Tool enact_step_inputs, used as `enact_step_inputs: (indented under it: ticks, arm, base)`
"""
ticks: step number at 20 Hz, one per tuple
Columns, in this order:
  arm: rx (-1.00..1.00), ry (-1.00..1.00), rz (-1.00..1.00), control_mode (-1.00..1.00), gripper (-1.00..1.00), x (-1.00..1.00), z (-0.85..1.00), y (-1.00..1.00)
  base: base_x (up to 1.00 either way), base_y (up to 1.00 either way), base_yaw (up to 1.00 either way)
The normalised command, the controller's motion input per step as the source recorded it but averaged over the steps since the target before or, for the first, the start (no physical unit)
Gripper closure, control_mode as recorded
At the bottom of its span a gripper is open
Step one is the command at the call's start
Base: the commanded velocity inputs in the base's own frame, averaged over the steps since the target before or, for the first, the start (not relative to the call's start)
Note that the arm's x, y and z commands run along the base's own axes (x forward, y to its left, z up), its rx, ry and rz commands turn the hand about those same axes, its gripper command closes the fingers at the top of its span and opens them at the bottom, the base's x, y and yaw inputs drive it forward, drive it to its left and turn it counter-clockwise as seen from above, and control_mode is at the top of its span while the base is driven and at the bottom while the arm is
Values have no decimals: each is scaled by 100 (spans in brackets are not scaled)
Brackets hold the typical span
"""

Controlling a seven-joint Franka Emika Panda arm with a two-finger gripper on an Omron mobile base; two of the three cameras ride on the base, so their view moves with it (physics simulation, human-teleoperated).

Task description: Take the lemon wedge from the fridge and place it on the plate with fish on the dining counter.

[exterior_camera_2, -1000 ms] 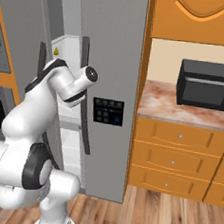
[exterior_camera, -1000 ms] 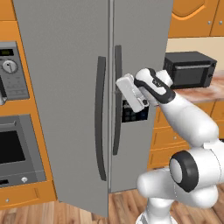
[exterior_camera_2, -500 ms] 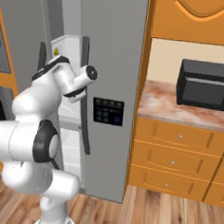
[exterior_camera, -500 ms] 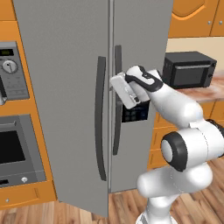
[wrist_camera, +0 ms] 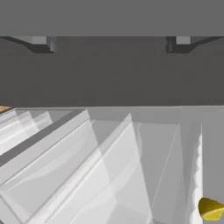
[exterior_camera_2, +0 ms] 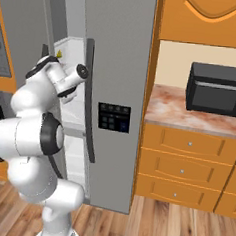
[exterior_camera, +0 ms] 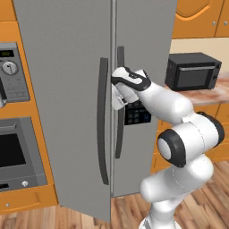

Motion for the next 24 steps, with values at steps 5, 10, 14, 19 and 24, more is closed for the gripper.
enact_step_inputs:
  ticks: [5,10,14,19,24]
  arm:
    - [-12,-9,28,-100,-100,-100,0,84]
    - [-3,-6,30,-100,-100,-75,0,88]
    - [5,-1,10,-100,-100,26,0,100]
    - [2,-11,2,-100,-100,7,-6,100]
    - [7,-20,0,-100,-100,0,-9,100]
  base:
    - [0,0,0]
    - [0,0,0]
    - [0,0,0]
    - [0,0,0]
    - [0,0,0]
